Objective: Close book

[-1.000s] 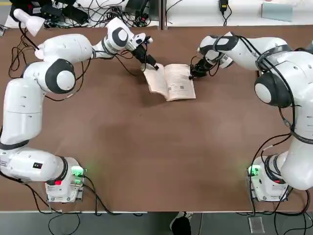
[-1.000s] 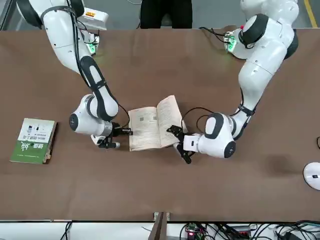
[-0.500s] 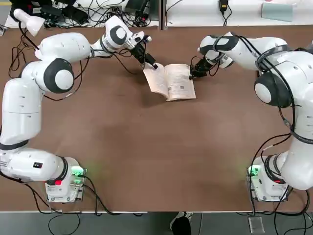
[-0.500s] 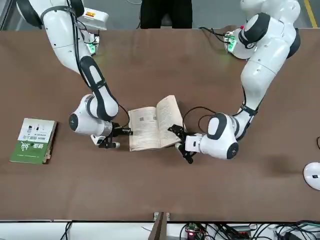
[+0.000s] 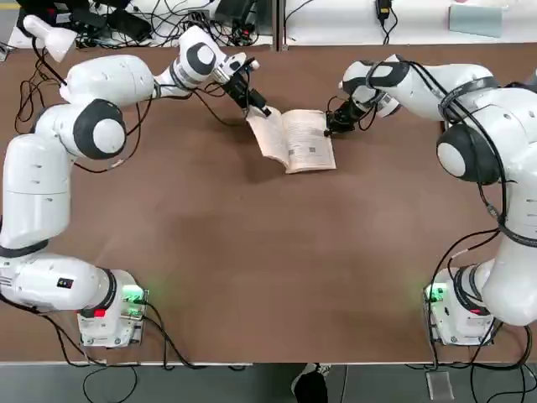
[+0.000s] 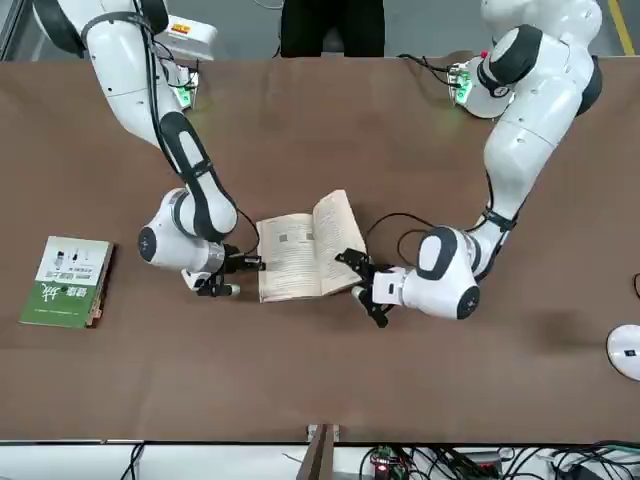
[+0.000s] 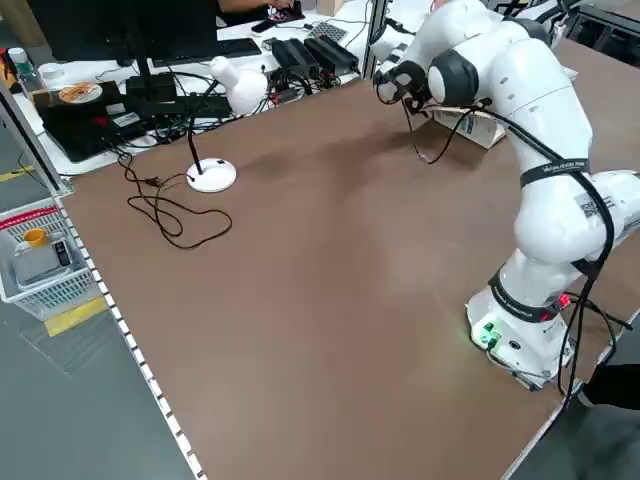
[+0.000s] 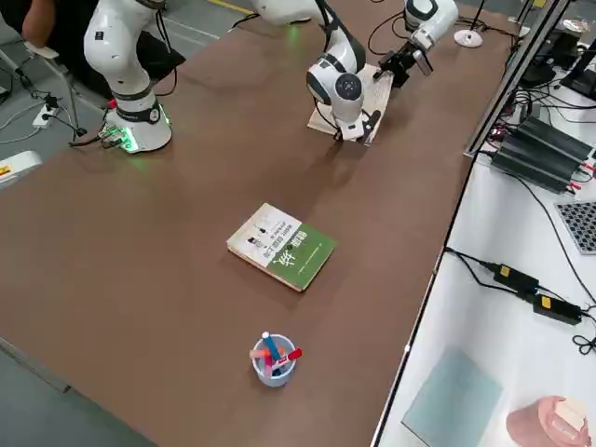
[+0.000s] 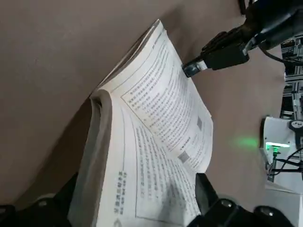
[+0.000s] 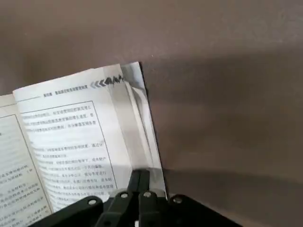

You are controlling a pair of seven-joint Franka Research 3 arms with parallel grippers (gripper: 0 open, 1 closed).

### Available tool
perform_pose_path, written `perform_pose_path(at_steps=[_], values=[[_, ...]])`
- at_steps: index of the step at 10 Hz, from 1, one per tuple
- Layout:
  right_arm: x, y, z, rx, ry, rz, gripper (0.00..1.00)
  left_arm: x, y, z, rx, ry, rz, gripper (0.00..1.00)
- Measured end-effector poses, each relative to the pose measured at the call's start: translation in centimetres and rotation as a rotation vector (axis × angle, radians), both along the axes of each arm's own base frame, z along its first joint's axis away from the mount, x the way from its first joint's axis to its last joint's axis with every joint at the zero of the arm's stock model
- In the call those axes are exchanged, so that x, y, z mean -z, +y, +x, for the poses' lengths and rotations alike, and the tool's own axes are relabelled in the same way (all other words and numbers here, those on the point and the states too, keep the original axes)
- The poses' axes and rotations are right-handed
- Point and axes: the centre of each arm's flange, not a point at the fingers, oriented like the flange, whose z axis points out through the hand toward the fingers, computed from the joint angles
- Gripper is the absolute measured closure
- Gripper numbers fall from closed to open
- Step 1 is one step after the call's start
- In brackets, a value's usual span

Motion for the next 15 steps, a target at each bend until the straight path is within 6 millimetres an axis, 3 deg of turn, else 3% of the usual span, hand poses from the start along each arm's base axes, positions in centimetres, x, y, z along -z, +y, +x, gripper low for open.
perform_pose_path(at_steps=[9,15], values=[[0.0,0.0,0.0,0.000,0.000,0.000,0.99,-2.7,0.4,0.2,-0.029,0.062,-0.016,0.00],[0.0,0.0,0.0,0.000,0.000,0.000,0.99,-2.8,0.3,0.1,-0.039,0.081,-0.035,0.00]])
